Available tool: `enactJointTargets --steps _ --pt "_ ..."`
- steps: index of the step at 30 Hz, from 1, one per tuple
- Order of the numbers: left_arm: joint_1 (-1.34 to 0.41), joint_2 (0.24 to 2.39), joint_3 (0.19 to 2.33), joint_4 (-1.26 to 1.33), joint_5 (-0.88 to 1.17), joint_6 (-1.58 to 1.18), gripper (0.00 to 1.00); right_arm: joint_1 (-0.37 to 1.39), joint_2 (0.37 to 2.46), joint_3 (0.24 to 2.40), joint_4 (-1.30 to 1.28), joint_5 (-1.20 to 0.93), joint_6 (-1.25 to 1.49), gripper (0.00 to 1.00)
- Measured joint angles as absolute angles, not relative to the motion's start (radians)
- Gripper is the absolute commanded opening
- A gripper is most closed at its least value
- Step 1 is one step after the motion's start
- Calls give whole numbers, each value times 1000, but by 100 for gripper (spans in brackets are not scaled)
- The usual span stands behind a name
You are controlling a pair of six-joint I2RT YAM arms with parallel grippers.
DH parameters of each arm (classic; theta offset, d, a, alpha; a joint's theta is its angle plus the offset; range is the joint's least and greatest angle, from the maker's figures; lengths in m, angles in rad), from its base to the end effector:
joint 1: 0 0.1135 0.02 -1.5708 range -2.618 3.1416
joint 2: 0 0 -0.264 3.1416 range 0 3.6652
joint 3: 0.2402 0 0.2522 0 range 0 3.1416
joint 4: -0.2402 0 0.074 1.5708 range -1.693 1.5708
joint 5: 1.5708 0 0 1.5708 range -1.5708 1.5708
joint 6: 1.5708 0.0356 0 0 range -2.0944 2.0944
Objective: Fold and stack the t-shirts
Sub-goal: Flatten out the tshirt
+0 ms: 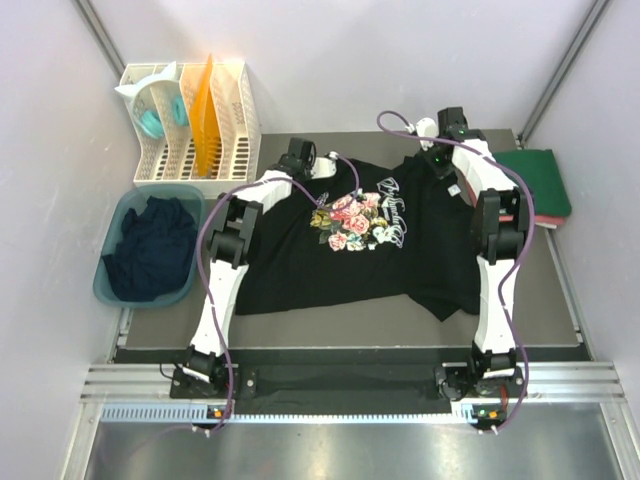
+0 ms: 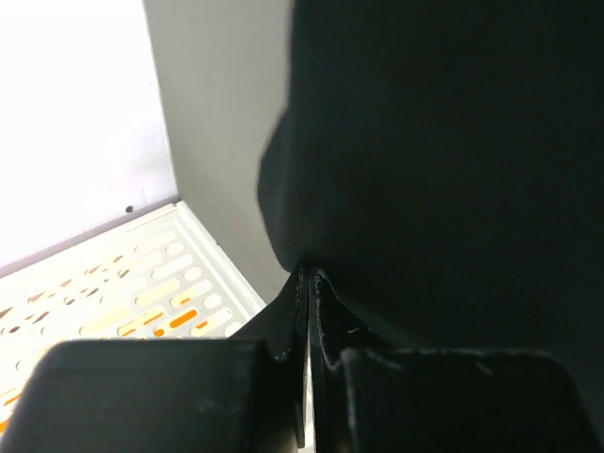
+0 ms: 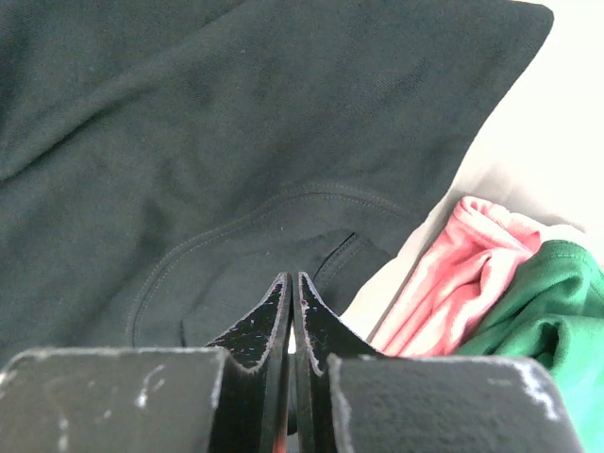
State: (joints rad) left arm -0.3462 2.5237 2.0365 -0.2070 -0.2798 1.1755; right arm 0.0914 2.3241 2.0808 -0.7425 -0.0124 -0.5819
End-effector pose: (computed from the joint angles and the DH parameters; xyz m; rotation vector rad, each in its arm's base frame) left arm 0.5328 -0.1818 0.1355 1.5022 1.8019 0.7437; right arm 0.5111 0.0473 0.2139 -0.8521 2.4202 -0.1722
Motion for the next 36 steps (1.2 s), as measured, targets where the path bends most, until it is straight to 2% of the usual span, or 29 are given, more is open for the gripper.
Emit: enactJointTargets --steps 14,31,36 --pt "-342 2608 2099 -119 -417 1154 0 59 2411 2062 -652 7 -572 0" --pt "-295 2651 2099 -76 -646 1226 0 -28 2436 2053 -538 179 -586 0" --pt "-294 2651 2099 -66 -662 1225 0 -35 2400 1968 -472 198 -619 0"
